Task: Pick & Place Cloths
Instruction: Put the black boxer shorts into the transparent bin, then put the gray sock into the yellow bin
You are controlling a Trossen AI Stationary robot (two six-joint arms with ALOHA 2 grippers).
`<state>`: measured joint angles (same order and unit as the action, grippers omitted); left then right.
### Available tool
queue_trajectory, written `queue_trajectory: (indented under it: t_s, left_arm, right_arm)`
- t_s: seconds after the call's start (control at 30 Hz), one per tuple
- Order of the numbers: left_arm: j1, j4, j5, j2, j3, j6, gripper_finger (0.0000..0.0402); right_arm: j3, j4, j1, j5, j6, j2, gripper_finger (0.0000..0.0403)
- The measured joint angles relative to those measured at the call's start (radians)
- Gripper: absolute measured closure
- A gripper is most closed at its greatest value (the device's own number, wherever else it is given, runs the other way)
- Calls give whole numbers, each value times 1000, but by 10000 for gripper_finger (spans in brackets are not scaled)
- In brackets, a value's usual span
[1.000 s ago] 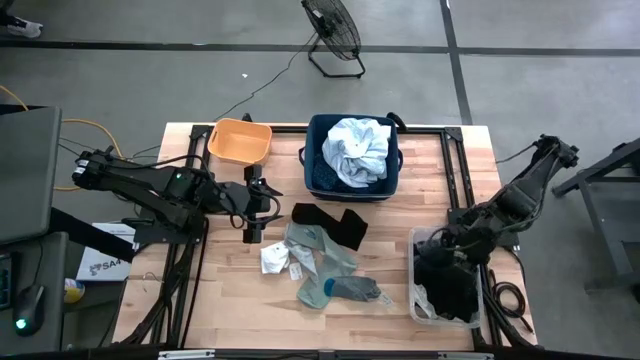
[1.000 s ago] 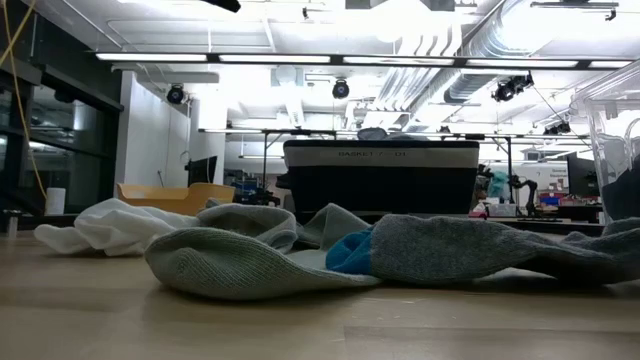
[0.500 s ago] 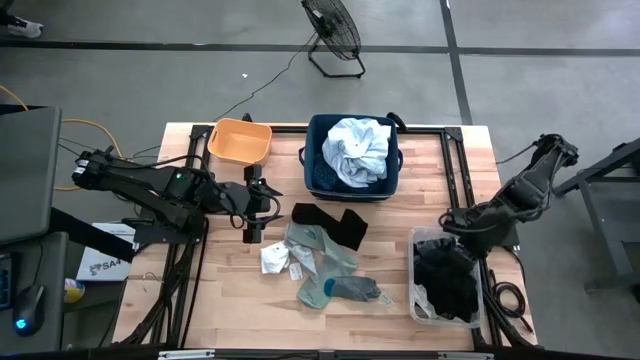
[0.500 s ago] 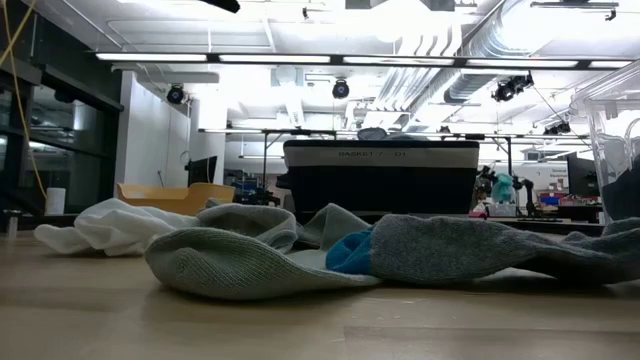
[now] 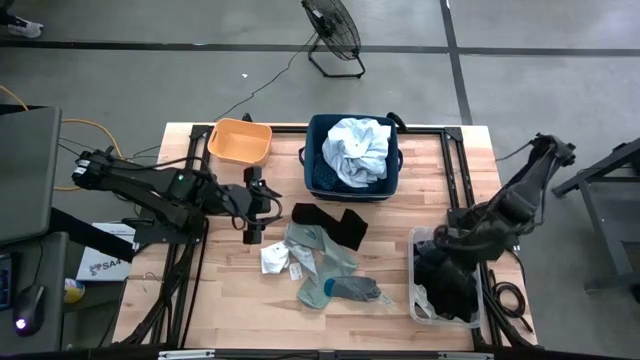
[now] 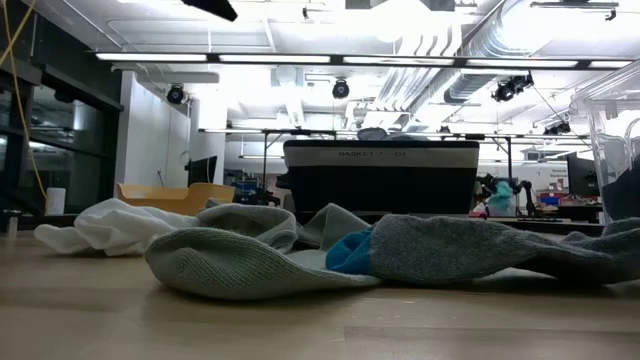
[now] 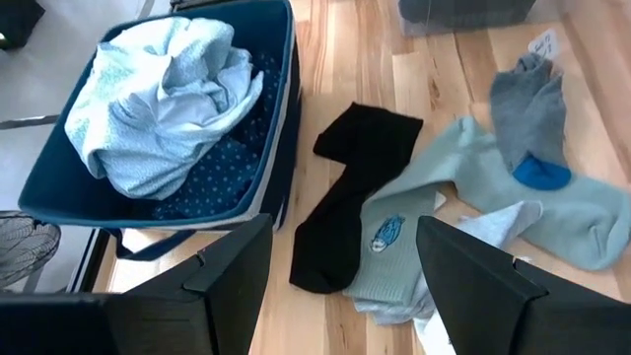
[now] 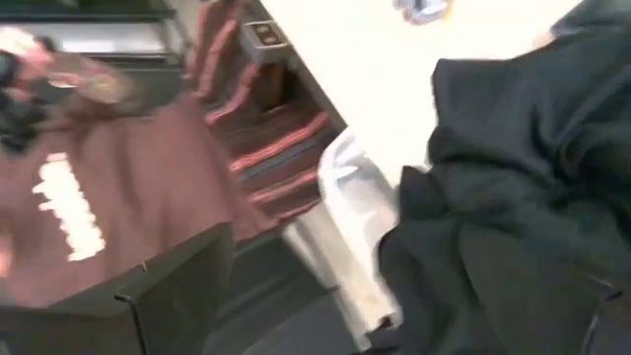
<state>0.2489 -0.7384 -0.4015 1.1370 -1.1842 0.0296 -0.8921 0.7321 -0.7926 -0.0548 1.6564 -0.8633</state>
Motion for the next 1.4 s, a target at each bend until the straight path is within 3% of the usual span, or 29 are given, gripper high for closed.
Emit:
queue_trajectory:
  t_s: [0.27, 0.57, 0.7, 1.07, 1.23, 1.4]
  left_arm:
    - [0, 4, 1, 0, 27, 2, 153]
    - [0, 15, 1, 0, 27, 2, 153]
    - [0, 26, 1, 0, 27, 2, 153]
    - [0, 38, 1, 0, 27, 2, 153]
    - [0, 29, 1, 0, 27, 2, 153]
    - [0, 24, 1, 0, 27, 2, 153]
  right_arm:
    - [0, 21, -91, 87, -11, -160, 21]
    - [0, 101, -118, 81, -8, -270, 21]
    - [0, 62, -99, -25, 28, -228, 21]
    - [0, 43, -98, 39, 42, -16, 21]
    - [0, 48, -98, 157, -22, 80, 21]
    - [0, 50, -67, 370, -164, 125, 21]
